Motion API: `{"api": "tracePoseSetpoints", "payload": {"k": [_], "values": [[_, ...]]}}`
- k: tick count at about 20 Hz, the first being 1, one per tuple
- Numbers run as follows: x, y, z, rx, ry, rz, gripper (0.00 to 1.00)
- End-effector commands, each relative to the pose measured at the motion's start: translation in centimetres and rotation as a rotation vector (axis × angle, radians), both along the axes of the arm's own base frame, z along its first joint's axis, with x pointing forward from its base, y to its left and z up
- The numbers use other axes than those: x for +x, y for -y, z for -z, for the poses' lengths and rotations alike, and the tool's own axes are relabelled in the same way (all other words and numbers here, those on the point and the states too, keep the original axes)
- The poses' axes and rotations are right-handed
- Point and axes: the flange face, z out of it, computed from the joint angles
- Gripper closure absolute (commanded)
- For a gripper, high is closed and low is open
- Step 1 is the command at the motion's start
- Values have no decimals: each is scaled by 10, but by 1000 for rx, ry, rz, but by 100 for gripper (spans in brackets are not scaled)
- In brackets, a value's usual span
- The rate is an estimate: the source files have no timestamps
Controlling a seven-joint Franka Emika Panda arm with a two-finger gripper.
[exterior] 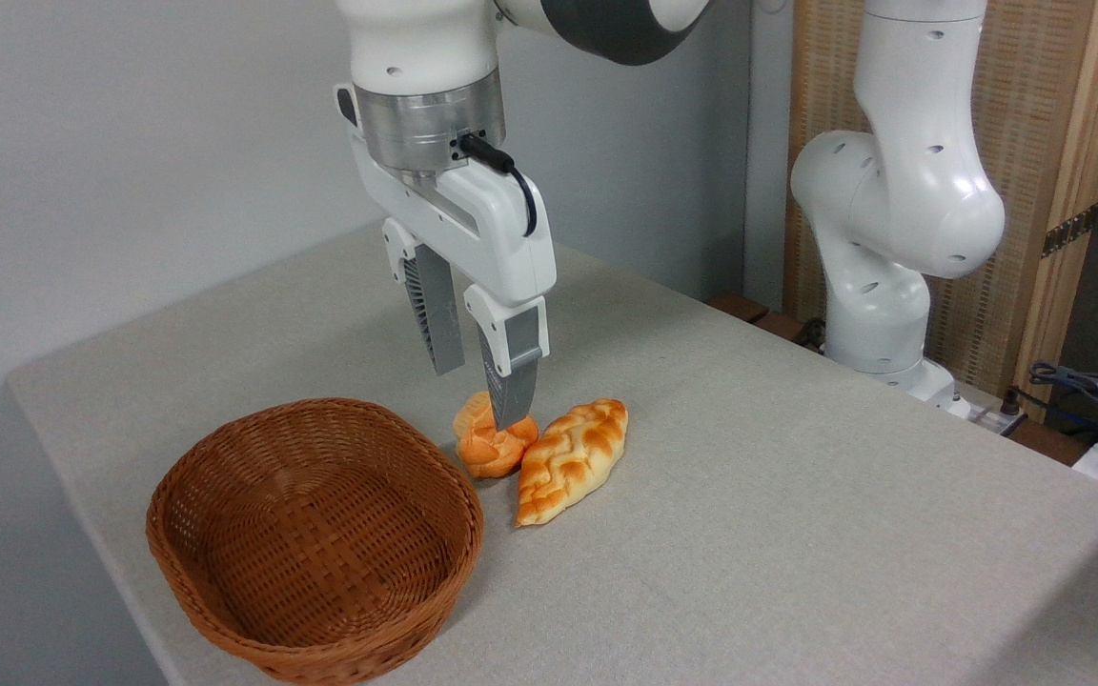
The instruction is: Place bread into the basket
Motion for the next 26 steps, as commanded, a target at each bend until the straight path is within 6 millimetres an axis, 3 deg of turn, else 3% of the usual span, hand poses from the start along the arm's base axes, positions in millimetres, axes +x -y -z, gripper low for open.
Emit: {"api": "tracePoseSetpoints", "payload": {"k": [1,17,22,26], "values": [[-5,-9,-4,2,-10,-34,0],[-3,-10,-1,2,-16,-35,0],[1,-3,9,3,-36,-22,0],[1,15,26,3,-66,-2,0]]}}
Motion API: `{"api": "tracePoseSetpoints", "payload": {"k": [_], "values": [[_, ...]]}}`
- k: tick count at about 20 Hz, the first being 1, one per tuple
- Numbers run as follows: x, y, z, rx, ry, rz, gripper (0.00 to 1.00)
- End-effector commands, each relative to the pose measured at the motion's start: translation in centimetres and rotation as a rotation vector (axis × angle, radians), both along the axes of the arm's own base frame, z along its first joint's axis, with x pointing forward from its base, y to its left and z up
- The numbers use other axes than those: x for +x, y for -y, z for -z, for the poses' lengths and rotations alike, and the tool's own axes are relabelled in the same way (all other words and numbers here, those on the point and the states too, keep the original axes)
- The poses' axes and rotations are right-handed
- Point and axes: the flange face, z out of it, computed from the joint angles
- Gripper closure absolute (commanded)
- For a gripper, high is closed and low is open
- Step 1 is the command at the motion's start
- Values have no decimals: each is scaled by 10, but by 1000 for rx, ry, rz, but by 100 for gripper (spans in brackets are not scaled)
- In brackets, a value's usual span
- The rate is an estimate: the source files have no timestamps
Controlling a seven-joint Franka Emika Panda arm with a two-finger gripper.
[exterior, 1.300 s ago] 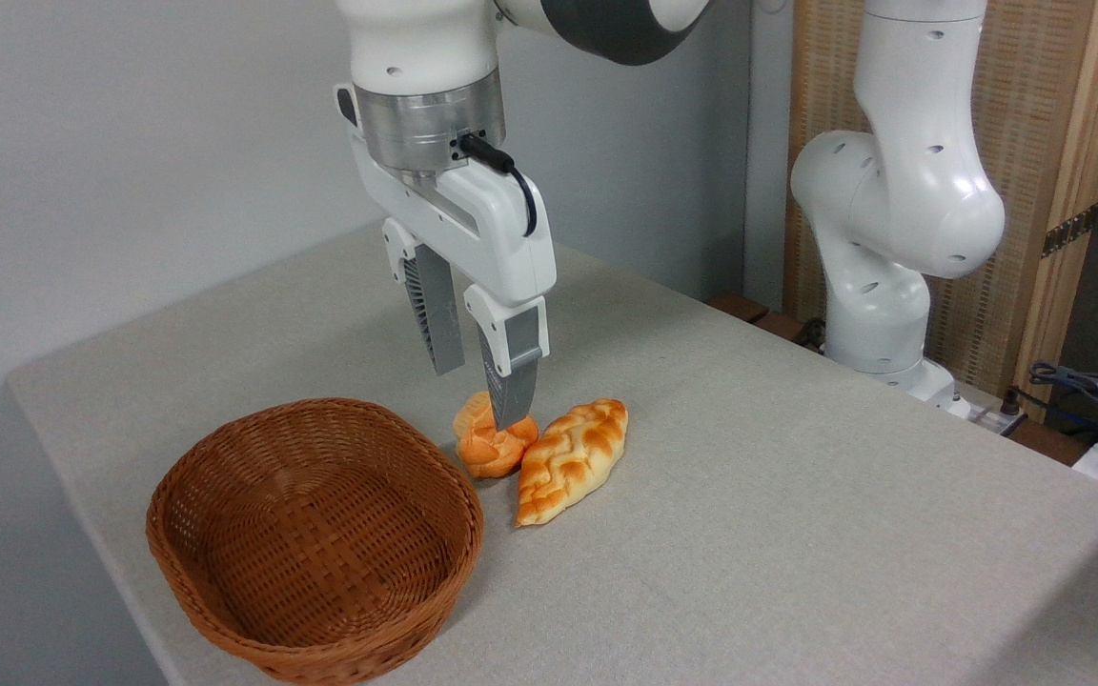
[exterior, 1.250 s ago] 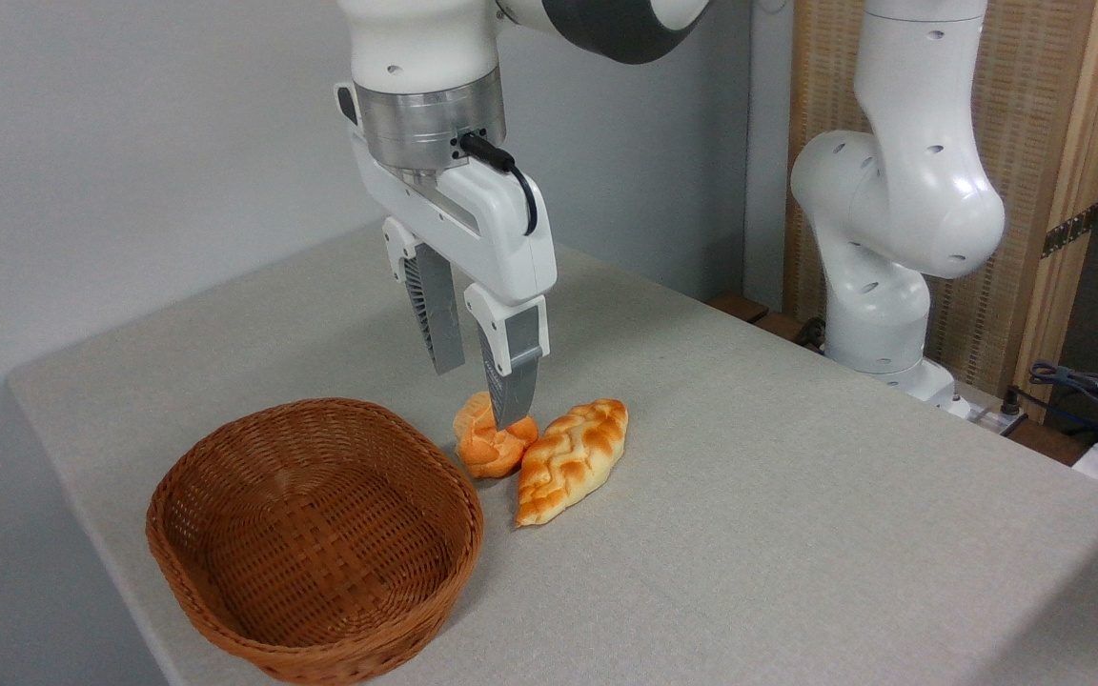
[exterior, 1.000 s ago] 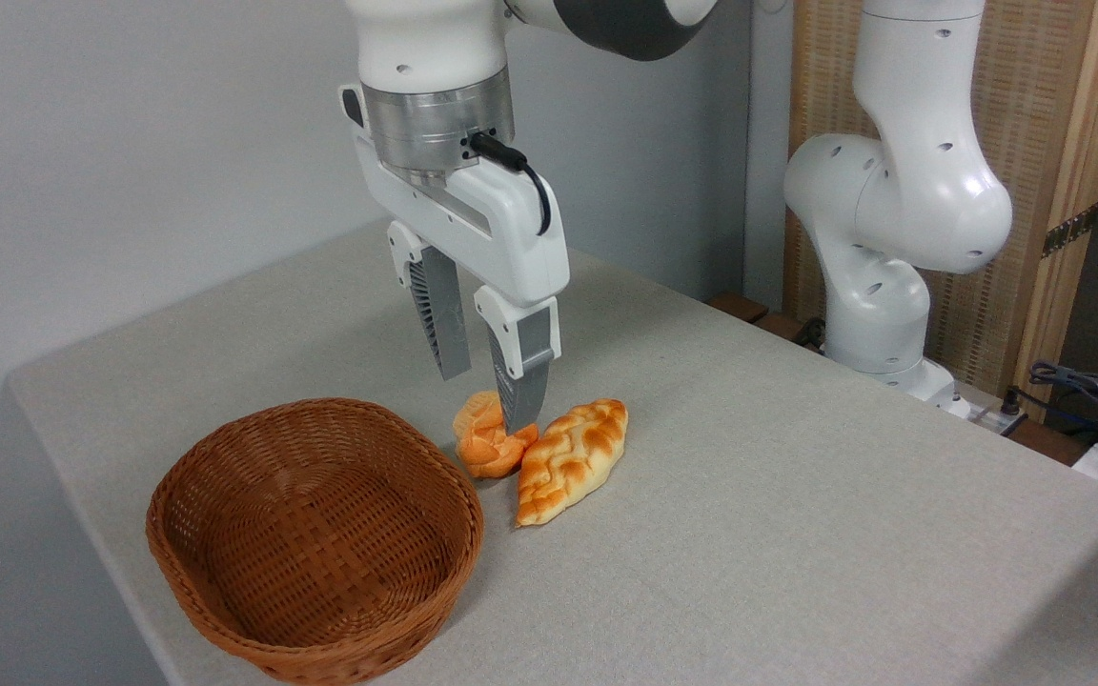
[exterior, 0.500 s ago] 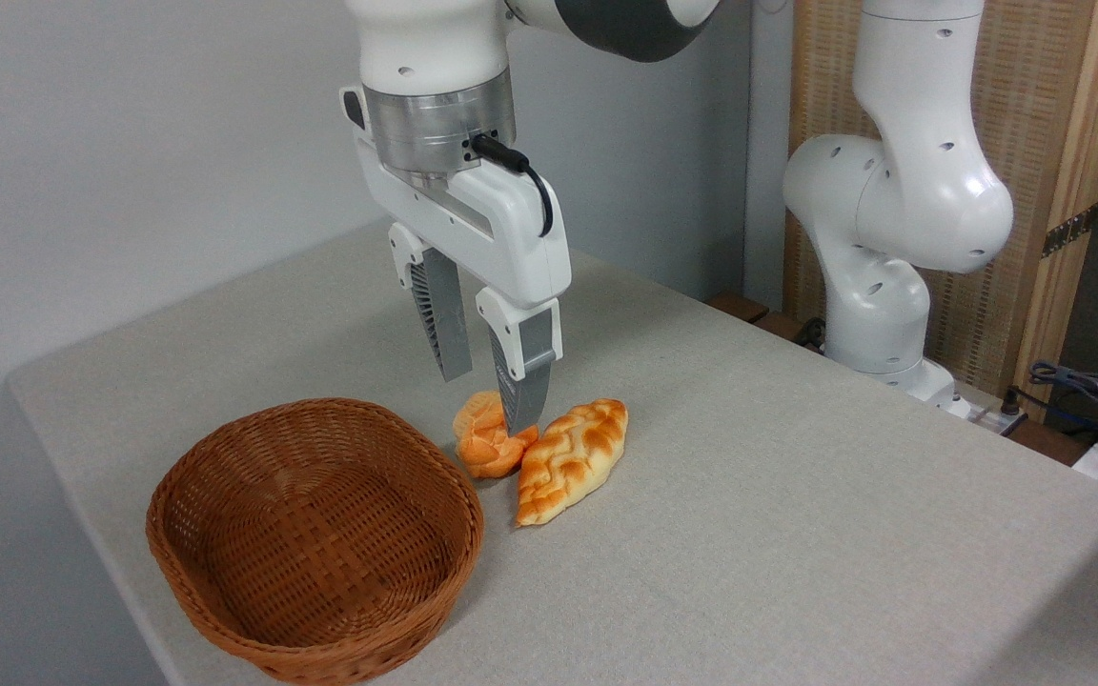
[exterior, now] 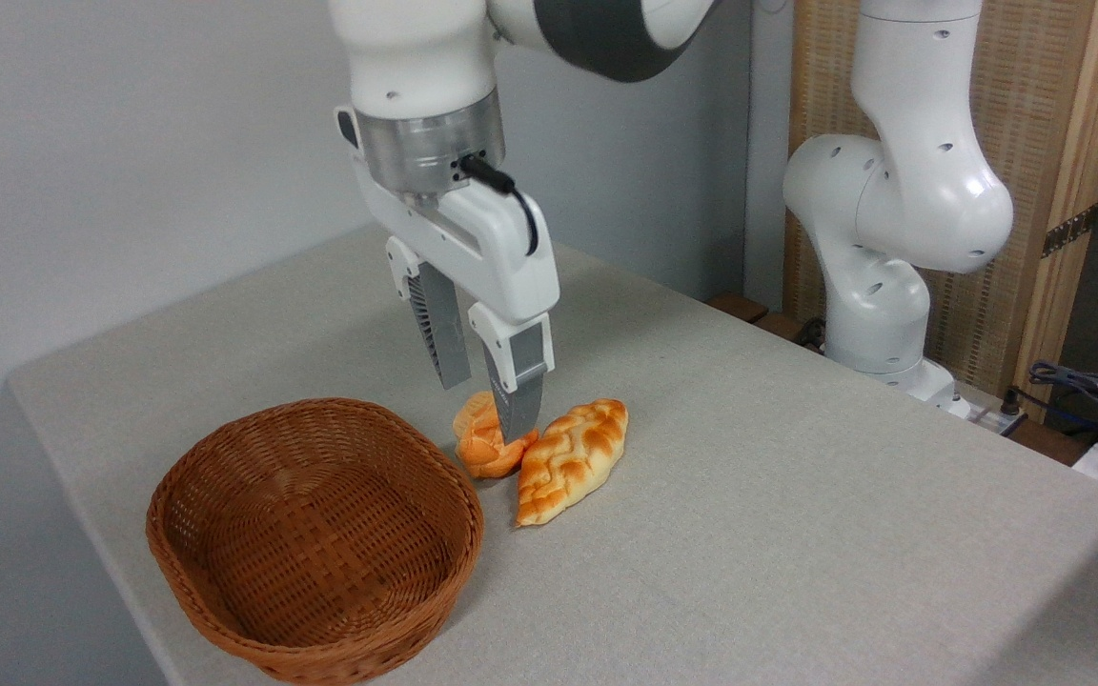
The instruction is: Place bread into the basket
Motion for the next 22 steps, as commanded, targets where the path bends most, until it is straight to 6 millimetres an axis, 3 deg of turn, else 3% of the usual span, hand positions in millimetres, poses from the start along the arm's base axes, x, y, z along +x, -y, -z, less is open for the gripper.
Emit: {"api": "tracePoseSetpoints", "payload": {"k": [1,11,14,19,22], "values": [[-4,23,17,-16,-42,16,0],[-23,99,84,-6,-73,11,0],[-28,110,95,8,-95,35,0],[-34,108,110,39,-125,53,2],[-36,111,113,45,-128,66,36]]}}
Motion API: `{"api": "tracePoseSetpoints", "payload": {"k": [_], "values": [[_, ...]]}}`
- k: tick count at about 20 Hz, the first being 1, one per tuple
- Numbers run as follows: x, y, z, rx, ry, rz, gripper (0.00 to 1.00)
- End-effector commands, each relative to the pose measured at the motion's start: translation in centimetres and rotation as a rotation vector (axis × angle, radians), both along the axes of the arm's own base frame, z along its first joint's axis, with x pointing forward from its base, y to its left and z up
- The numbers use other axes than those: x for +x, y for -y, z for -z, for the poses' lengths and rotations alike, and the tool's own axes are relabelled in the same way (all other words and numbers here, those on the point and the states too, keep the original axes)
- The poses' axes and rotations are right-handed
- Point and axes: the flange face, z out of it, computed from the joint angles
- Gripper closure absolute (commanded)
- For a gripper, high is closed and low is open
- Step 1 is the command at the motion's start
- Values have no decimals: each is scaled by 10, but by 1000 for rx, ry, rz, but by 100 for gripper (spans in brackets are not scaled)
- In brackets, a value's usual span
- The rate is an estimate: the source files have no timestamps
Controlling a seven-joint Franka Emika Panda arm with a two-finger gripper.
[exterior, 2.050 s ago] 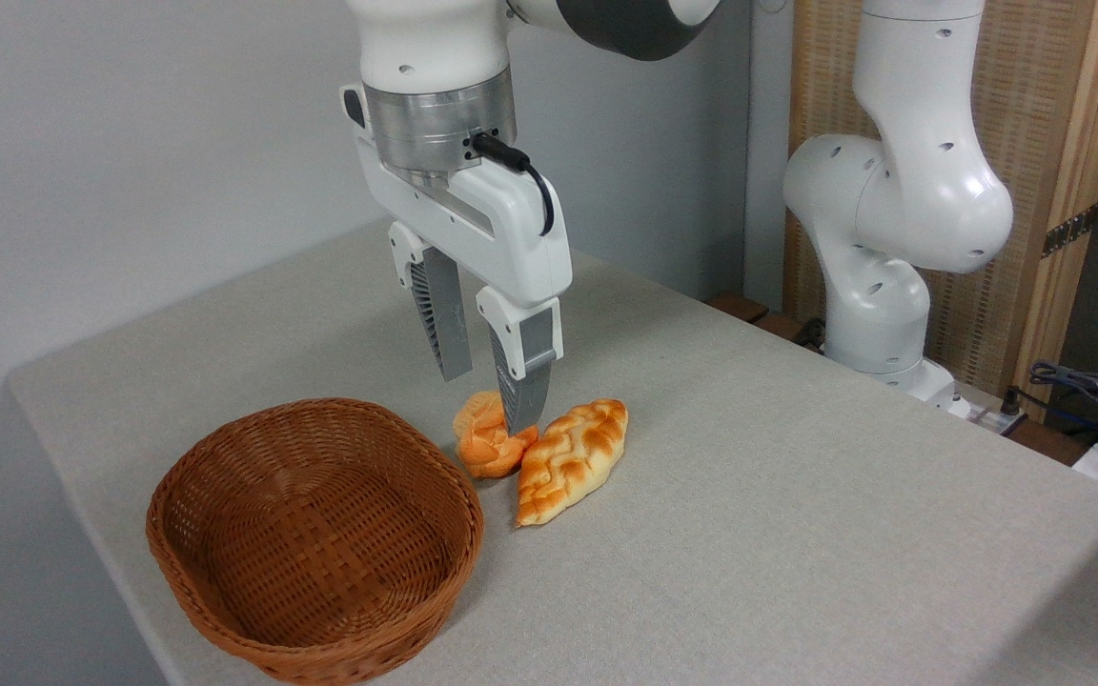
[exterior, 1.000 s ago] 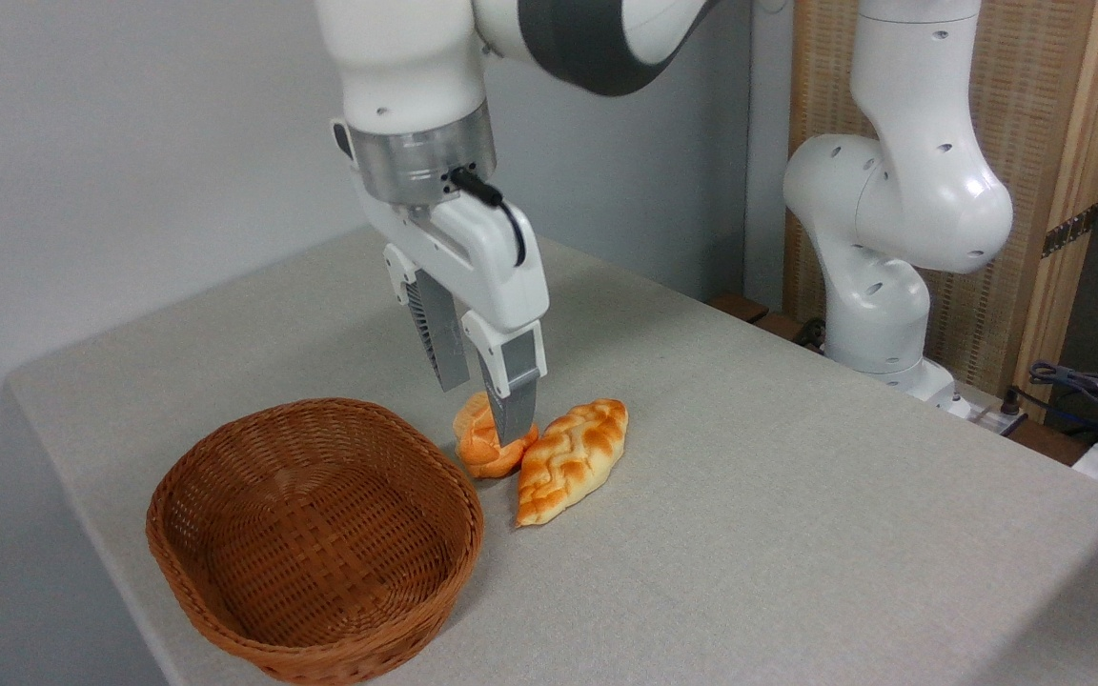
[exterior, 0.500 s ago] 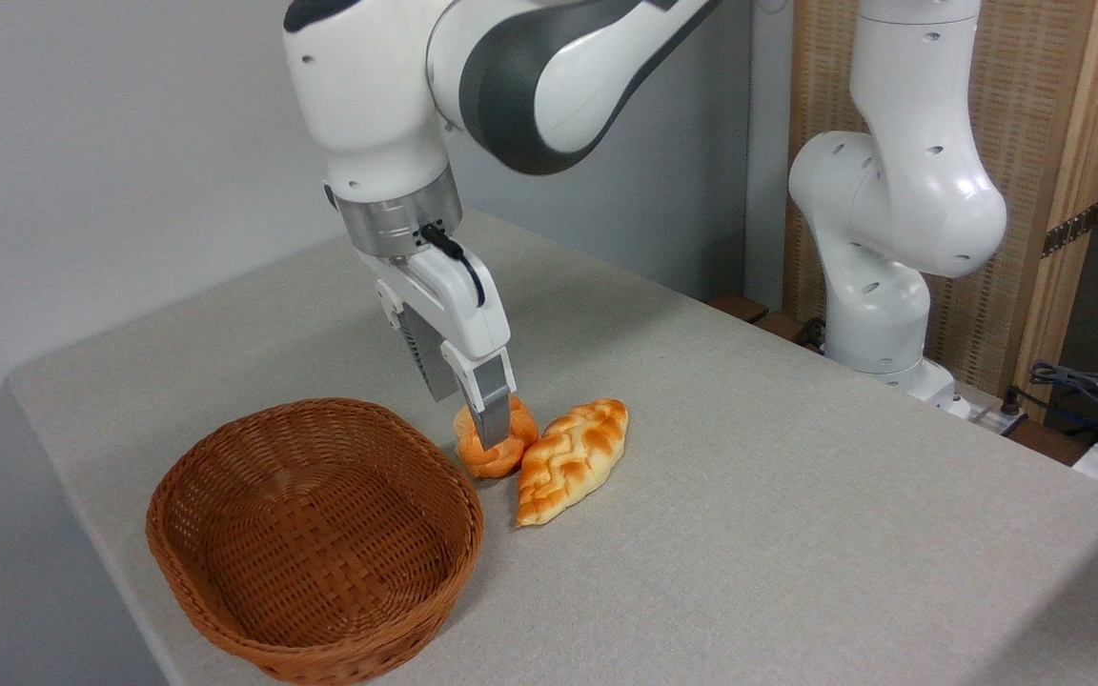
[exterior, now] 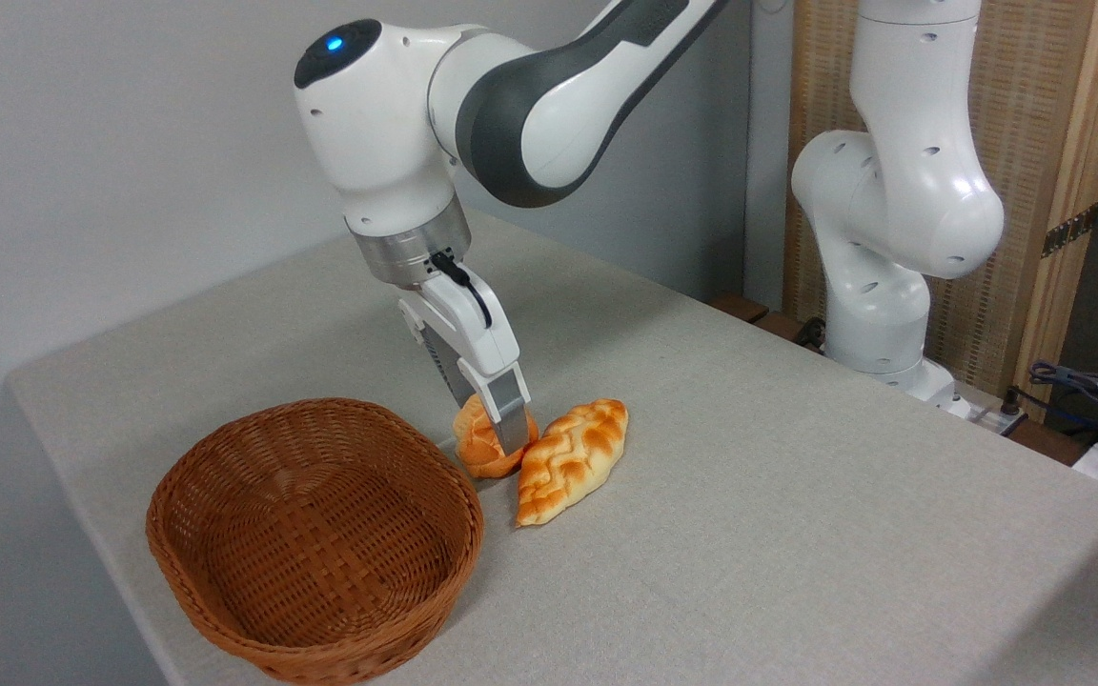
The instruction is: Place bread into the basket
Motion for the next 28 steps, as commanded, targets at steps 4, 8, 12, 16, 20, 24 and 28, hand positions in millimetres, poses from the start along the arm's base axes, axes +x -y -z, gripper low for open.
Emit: {"api": "tracePoseSetpoints", "payload": {"k": [4,8,12,16,20,24,28], "values": [[-4,1,1,12,14,13,70],[-4,1,1,12,14,13,72],[-4,0,0,11,15,14,72],[-4,-2,0,11,12,11,80],[-4,-3,-2,11,12,8,80],[-5,-4,-5,10,10,7,80],[-3,-6,-18,2,32,3,80]]}}
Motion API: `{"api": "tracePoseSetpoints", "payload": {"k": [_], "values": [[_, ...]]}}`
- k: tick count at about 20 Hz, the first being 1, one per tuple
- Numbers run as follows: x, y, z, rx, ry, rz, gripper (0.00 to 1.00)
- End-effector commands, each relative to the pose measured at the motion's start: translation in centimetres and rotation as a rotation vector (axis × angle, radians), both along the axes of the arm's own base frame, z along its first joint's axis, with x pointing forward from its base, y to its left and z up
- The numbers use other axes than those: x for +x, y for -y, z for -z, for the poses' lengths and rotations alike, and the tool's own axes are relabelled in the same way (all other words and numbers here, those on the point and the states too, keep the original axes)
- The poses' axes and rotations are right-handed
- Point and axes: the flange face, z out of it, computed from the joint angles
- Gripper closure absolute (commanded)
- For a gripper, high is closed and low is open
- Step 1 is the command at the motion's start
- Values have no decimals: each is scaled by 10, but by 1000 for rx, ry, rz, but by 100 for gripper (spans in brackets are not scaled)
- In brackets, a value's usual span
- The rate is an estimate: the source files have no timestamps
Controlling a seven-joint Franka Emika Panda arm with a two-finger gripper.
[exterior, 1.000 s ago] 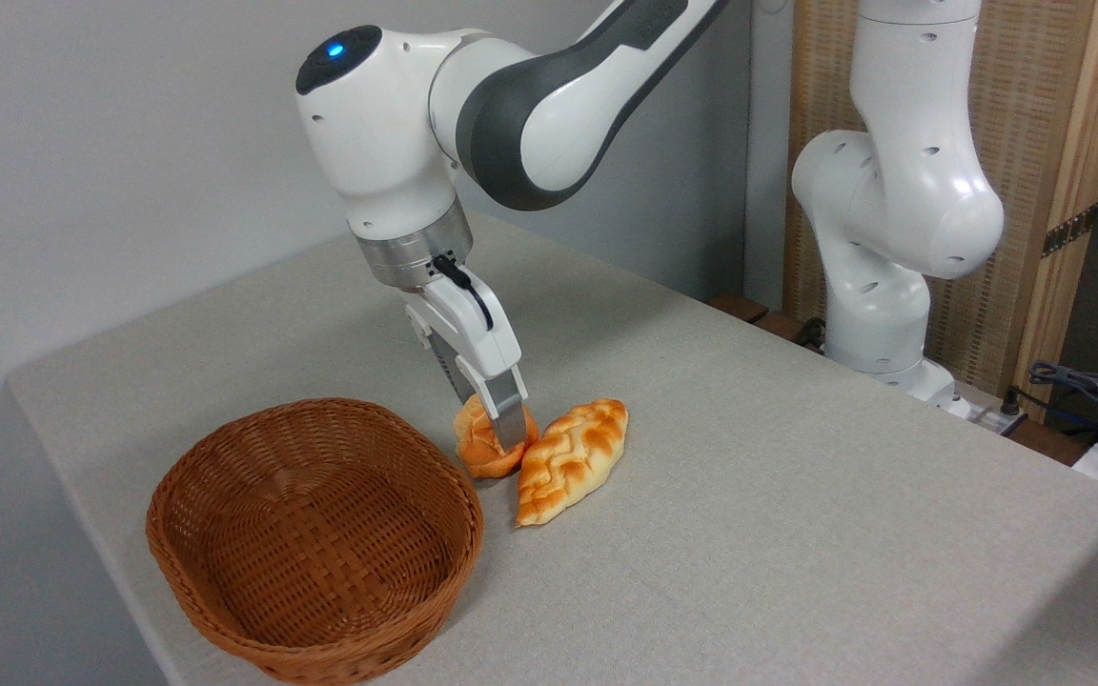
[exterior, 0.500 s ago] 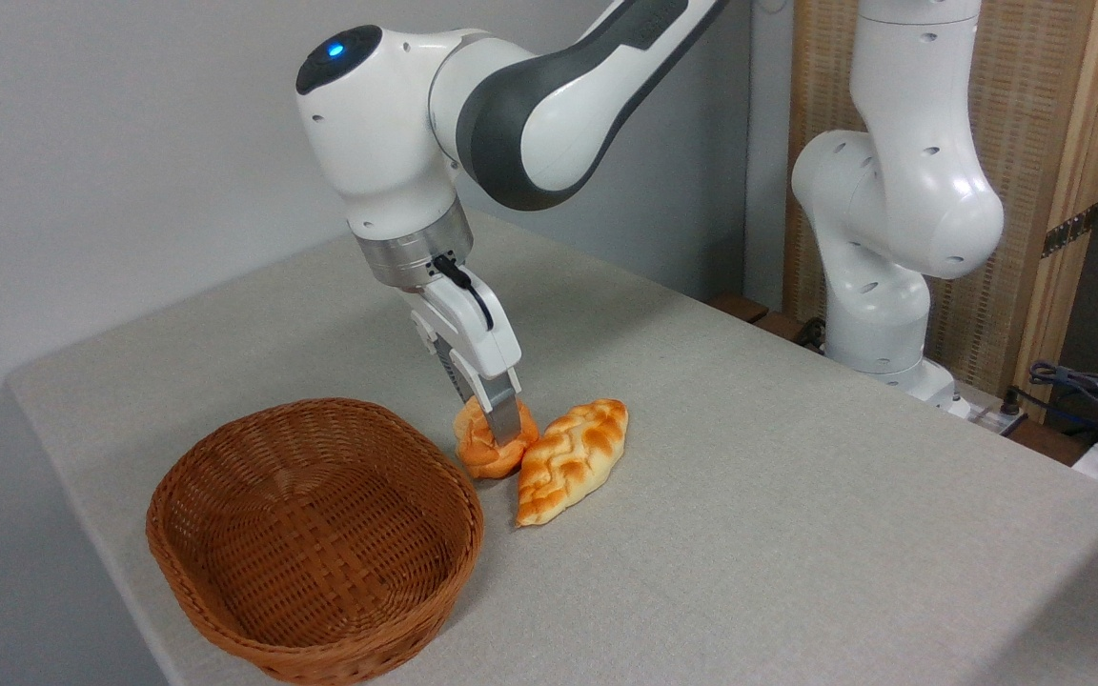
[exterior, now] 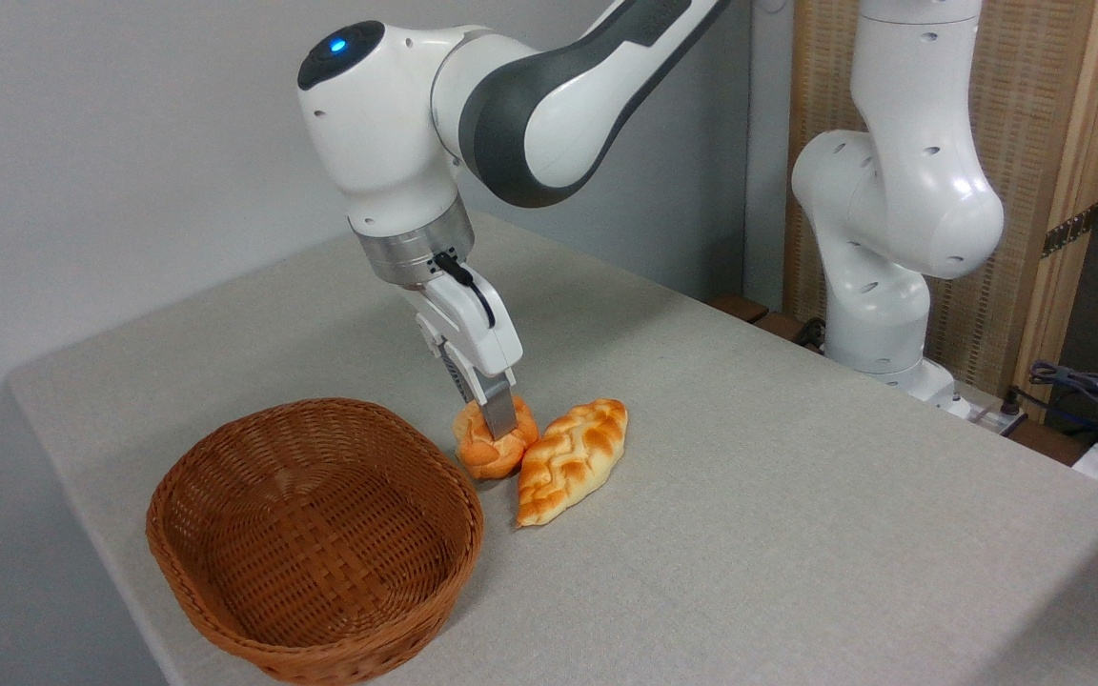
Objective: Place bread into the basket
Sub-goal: 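Close the gripper on the orange roll and lift it, then carry the roll over the wicker basket and lower it inside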
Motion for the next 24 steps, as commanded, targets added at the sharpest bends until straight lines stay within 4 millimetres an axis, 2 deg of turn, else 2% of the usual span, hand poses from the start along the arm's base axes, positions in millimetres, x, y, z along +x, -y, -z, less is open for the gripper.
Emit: {"api": "tracePoseSetpoints", "payload": {"k": [1,8,11,12,17,19,20,21,22,23,24], "values": [[-2,-4,-20,-1,30,3,80],[-1,-6,-55,-15,10,17,77],[13,-13,-74,-87,78,-34,77],[19,-22,-81,-103,117,-59,75],[41,-28,-92,-122,286,-89,69],[49,-29,-90,-118,329,-95,53],[53,-30,-92,-118,364,-97,40],[55,-30,-92,-119,378,-99,33],[60,-30,-88,-115,396,-102,11],[64,-31,-85,-113,411,-105,0],[66,-31,-85,-113,424,-106,0]]}}
